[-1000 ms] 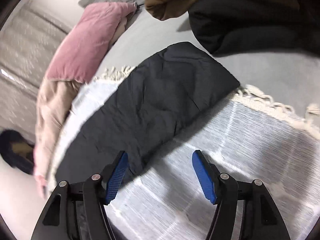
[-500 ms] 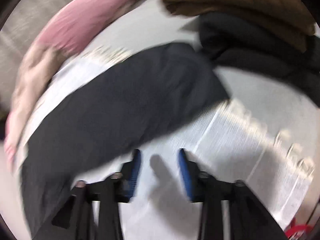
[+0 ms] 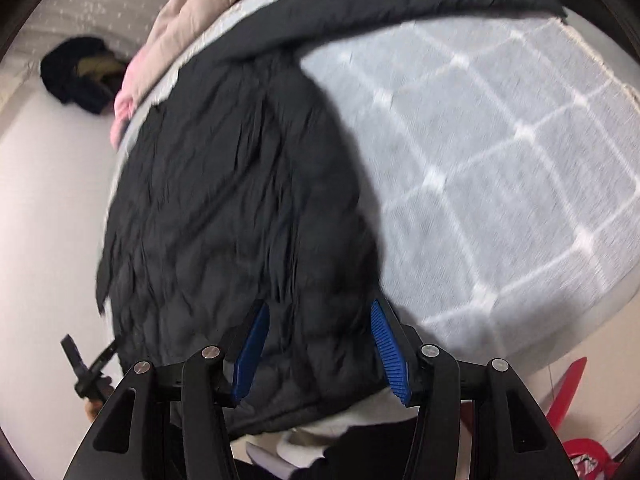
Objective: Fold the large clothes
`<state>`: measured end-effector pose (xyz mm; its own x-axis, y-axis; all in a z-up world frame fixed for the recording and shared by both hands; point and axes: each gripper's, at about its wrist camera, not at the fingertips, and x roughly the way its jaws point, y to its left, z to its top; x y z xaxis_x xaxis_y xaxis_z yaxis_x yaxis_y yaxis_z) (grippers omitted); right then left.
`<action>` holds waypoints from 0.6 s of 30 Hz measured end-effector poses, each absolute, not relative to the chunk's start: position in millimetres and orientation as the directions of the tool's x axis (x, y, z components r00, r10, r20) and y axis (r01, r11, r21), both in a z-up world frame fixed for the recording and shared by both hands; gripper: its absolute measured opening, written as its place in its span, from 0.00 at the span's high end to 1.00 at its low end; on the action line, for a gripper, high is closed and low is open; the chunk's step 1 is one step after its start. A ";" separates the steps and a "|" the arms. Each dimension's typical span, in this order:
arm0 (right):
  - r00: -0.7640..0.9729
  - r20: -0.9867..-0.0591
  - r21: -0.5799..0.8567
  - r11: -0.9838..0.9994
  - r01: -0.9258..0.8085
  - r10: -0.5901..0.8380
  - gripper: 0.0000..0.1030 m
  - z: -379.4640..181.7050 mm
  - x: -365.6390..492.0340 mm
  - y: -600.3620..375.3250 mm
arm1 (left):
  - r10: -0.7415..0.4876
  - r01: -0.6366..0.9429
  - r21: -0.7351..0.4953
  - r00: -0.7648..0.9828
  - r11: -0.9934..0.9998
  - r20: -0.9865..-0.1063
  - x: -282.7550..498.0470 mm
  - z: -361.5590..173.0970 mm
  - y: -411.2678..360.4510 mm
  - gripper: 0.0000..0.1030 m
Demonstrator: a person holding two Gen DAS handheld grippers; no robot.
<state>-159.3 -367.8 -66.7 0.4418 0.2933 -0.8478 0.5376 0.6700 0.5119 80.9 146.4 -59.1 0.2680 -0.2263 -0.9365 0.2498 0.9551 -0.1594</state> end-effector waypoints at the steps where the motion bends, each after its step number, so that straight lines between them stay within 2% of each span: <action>1: 0.435 -0.853 0.500 0.687 0.528 0.288 0.62 -69.8 -157.8 -363.7 | -0.272 0.246 -0.213 0.237 0.946 -0.933 74.8 -63.1 151.4 0.23; 2: 0.430 -0.853 0.501 0.695 0.516 0.295 0.76 -72.1 -153.9 -360.7 | -0.309 0.245 -0.255 0.216 0.935 -0.926 69.6 -65.3 153.8 0.36; 3: 0.437 -0.845 0.514 0.691 0.508 0.307 0.81 -72.5 -160.7 -355.8 | -0.349 0.254 -0.296 0.202 0.921 -0.915 62.8 -64.6 154.9 0.53; 5: 0.452 -0.835 0.528 0.691 0.493 0.315 0.84 -69.1 -161.9 -354.6 | -0.385 0.284 -0.322 0.203 0.903 -0.900 51.6 -58.2 152.7 0.68; 6: 0.463 -0.829 0.533 0.697 0.481 0.314 0.84 -65.9 -163.4 -354.4 | -0.374 0.300 -0.303 0.217 0.905 -0.902 47.7 -55.5 150.9 0.74; 7: 0.470 -0.828 0.530 0.704 0.473 0.308 0.84 -64.2 -165.9 -354.9 | -0.348 0.322 -0.266 0.229 0.908 -0.909 43.3 -53.7 147.9 0.75; 11: 0.416 -0.870 0.463 0.732 0.501 0.266 0.84 -75.2 -174.3 -355.5 | -0.267 0.365 -0.178 0.209 0.914 -0.941 33.1 -59.7 140.1 0.74; 13: 0.388 -0.892 0.417 0.757 0.503 0.233 0.82 -75.4 -177.1 -350.3 | -0.234 0.371 -0.146 0.203 0.917 -0.951 30.6 -57.6 139.2 0.67; 14: 0.370 -0.906 0.384 0.773 0.506 0.208 0.78 -71.1 -176.9 -348.2 | -0.215 0.372 -0.126 0.209 0.920 -0.954 28.6 -53.3 139.3 0.62; 17: 0.280 -0.956 0.227 0.820 0.526 0.085 0.52 -54.3 -169.9 -340.1 | -0.191 0.366 -0.095 0.237 0.926 -0.952 25.7 -37.1 144.2 0.39; 18: 0.262 -0.964 0.180 0.828 0.531 0.041 0.50 -48.2 -167.6 -338.5 | -0.195 0.353 -0.097 0.254 0.931 -0.947 26.4 -28.8 149.4 0.33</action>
<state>-167.6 -338.5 -48.2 0.2624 0.0409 -0.9641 0.5310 0.8281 0.1797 26.4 149.4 -28.8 0.2544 -0.1949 -0.9473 0.3532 0.9305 -0.0966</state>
